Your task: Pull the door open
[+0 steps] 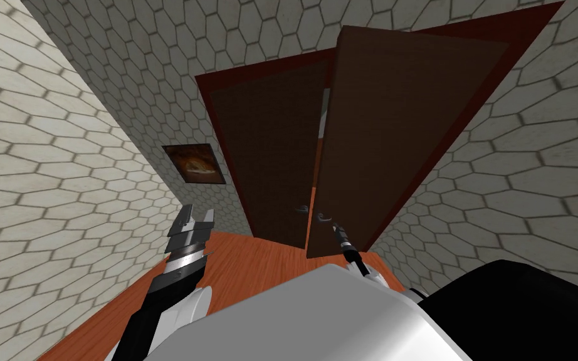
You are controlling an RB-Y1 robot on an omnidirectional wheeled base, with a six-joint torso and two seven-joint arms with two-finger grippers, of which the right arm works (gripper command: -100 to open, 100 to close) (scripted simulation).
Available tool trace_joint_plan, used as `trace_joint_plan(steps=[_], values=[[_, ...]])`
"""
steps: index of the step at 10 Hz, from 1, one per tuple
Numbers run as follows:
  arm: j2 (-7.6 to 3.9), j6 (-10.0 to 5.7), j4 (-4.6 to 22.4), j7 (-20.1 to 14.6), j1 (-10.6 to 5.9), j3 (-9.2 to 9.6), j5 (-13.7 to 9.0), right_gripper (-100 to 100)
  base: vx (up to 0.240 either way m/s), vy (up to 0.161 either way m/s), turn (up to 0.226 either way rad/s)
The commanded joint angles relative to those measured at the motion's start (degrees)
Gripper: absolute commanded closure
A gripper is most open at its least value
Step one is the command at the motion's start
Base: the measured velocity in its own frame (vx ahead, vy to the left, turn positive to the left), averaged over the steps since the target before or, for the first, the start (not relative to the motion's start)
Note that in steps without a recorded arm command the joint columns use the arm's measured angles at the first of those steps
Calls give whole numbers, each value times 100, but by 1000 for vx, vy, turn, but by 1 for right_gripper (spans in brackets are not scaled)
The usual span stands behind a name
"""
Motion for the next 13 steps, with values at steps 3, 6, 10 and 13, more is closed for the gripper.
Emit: trace_joint_plan(steps=[3, 6, 10, 13], values=[[36, -178, -47, -229, -26, 299, 165, -100, -221, 50, 84], [77, -150, -96, -179, 15, 274, 159, -100, -66, 5, 14], [127, -153, -41, -97, -12, 210, 135, -100, 141, -91, 4], [163, -141, -59, -62, -45, 197, 133, -100, 177, -45, 46]])
